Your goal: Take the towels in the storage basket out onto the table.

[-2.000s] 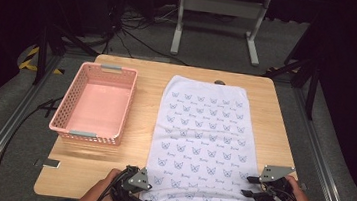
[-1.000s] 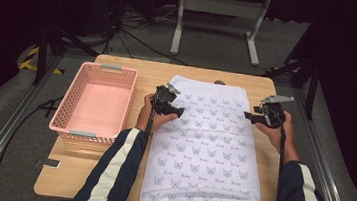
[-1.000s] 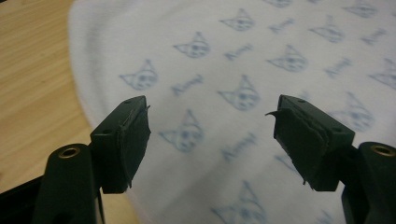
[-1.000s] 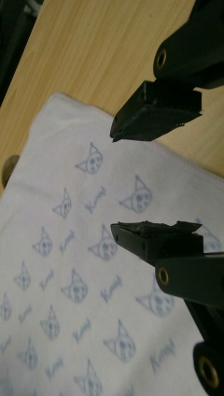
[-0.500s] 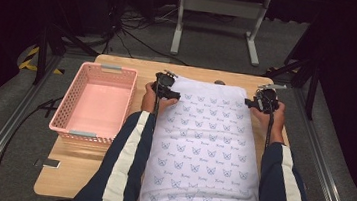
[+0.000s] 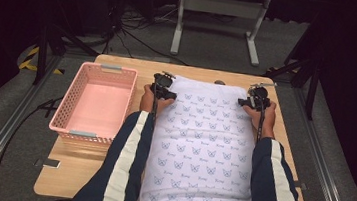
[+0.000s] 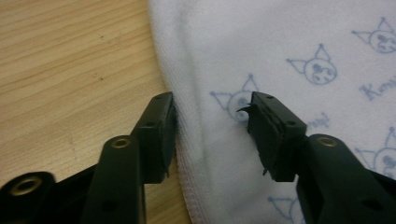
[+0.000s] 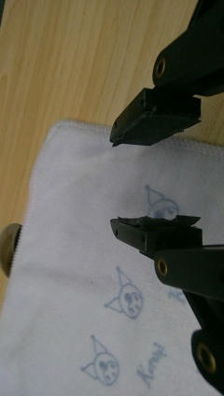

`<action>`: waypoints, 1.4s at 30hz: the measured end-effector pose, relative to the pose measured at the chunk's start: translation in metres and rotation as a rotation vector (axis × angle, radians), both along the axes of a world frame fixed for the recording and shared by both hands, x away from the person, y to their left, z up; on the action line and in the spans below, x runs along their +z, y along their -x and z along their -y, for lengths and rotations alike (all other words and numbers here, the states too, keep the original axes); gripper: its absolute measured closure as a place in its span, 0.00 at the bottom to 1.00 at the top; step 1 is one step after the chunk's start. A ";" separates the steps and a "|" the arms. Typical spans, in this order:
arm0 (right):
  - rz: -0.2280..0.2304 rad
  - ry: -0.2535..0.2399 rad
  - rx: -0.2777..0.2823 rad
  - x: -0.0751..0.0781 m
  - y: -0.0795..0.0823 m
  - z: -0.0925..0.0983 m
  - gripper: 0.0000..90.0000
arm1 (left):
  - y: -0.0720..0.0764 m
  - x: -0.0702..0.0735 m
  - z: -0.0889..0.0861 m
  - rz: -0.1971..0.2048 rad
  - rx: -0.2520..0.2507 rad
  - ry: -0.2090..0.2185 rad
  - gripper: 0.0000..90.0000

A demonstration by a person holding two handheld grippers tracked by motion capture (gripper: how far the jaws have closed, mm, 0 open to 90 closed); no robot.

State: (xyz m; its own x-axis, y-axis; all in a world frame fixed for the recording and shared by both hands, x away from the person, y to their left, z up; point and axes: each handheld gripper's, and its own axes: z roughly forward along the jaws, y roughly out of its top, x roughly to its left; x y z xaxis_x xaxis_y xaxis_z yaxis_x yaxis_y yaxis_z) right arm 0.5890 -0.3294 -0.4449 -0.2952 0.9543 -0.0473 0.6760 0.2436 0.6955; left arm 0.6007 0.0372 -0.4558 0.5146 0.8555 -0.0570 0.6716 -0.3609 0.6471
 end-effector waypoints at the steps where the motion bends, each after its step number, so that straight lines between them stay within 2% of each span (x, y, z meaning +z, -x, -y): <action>1: -0.003 0.005 -0.010 -0.002 -0.002 0.000 0.57 | 0.001 0.001 -0.001 -0.005 -0.022 0.000 0.70; 2: -0.003 0.005 -0.010 -0.002 -0.002 0.000 0.57 | 0.001 0.001 -0.001 -0.005 -0.022 0.000 0.75; 3: 0.006 0.003 -0.024 -0.003 -0.002 0.001 0.56 | 0.001 0.000 -0.001 -0.001 -0.020 0.008 0.75; 4: 0.016 -0.016 -0.044 -0.004 -0.004 0.003 0.56 | 0.001 0.001 0.000 -0.007 -0.033 0.002 0.81; 5: 0.016 -0.020 -0.042 -0.005 -0.004 0.003 0.56 | 0.001 0.002 0.001 -0.008 -0.047 -0.006 0.84; 7: 0.011 -0.007 -0.051 -0.006 -0.007 0.003 0.54 | 0.002 0.002 0.002 -0.015 -0.053 -0.010 0.88; 9: 0.008 -0.030 -0.060 -0.007 -0.010 0.003 0.52 | 0.002 0.003 0.003 -0.019 -0.056 -0.013 0.91; 10: 0.013 -0.023 -0.064 -0.008 -0.011 0.002 0.50 | 0.002 0.003 0.004 -0.016 -0.058 -0.021 0.92; 13: 0.003 -0.047 -0.065 -0.008 -0.013 0.005 0.48 | 0.003 0.003 0.004 -0.019 -0.071 -0.024 0.94; 14: 0.002 -0.036 -0.065 -0.008 -0.015 0.006 0.44 | 0.003 0.004 0.003 -0.028 -0.063 -0.017 0.94; 16: -0.006 -0.059 -0.073 -0.007 -0.017 0.011 0.47 | 0.004 0.003 0.004 -0.021 -0.059 -0.020 0.94; 18: 0.009 -0.069 -0.102 -0.004 -0.019 0.015 0.45 | 0.004 0.004 0.006 -0.019 -0.057 -0.035 0.95; 19: 0.013 -0.053 -0.099 -0.003 -0.020 0.015 0.45 | 0.005 0.004 0.008 -0.020 -0.061 -0.048 0.95; 20: 0.008 -0.059 -0.100 -0.003 -0.022 0.014 0.43 | 0.005 0.005 0.009 -0.017 -0.071 -0.059 0.95; 21: 0.000 -0.069 -0.099 -0.004 -0.023 0.014 0.43 | 0.005 0.005 0.008 -0.016 -0.068 -0.055 0.95; 24: -0.012 -0.037 -0.087 -0.007 -0.027 0.011 0.41 | 0.006 0.004 0.005 -0.024 -0.073 -0.032 0.95; 25: -0.007 -0.052 -0.094 -0.007 -0.028 0.011 0.41 | 0.007 0.003 0.005 -0.020 -0.072 -0.024 0.95; 26: -0.006 -0.039 -0.091 -0.008 -0.028 0.010 0.42 | 0.007 0.003 0.005 -0.018 -0.073 -0.028 0.95; 27: -0.006 -0.036 -0.096 -0.008 -0.028 0.009 0.43 | 0.007 0.003 0.005 -0.021 -0.074 -0.027 0.95; 28: -0.011 -0.037 -0.095 -0.007 -0.027 0.007 0.51 | 0.007 0.003 0.004 -0.017 -0.077 -0.027 0.95; 29: -0.018 -0.036 -0.061 -0.005 -0.027 0.005 0.63 | 0.007 0.003 0.004 -0.017 -0.075 -0.023 0.95; 30: -0.032 -0.040 -0.043 -0.004 -0.026 0.002 0.71 | 0.008 0.003 0.003 -0.018 -0.075 -0.018 0.95; 32: -0.052 -0.040 -0.002 -0.002 -0.024 -0.001 0.82 | 0.008 0.002 0.002 -0.020 -0.072 -0.009 0.95; 34: -0.059 -0.060 0.008 -0.002 -0.020 0.000 0.91 | 0.008 0.001 0.000 -0.018 -0.072 0.010 0.95; 35: -0.058 -0.070 0.006 -0.002 -0.017 -0.001 0.92 | 0.009 0.000 -0.001 -0.015 -0.063 0.024 0.95; 37: -0.059 -0.070 0.010 -0.002 -0.015 -0.001 0.93 | 0.009 0.000 0.000 -0.014 -0.060 0.027 0.96; 38: -0.059 -0.054 0.023 0.001 -0.010 -0.004 0.94 | 0.009 0.001 0.002 -0.011 -0.063 0.004 0.96; 39: -0.059 -0.054 0.023 0.001 -0.010 -0.004 0.94 | 0.009 0.001 0.002 -0.011 -0.063 0.004 0.96; 40: -0.029 -0.052 0.030 0.009 -0.007 -0.005 0.94 | 0.008 0.003 0.005 -0.011 -0.060 -0.010 0.95; 42: -0.001 -0.056 0.033 0.019 -0.005 -0.004 0.94 | 0.007 0.006 0.007 0.002 -0.056 -0.003 0.95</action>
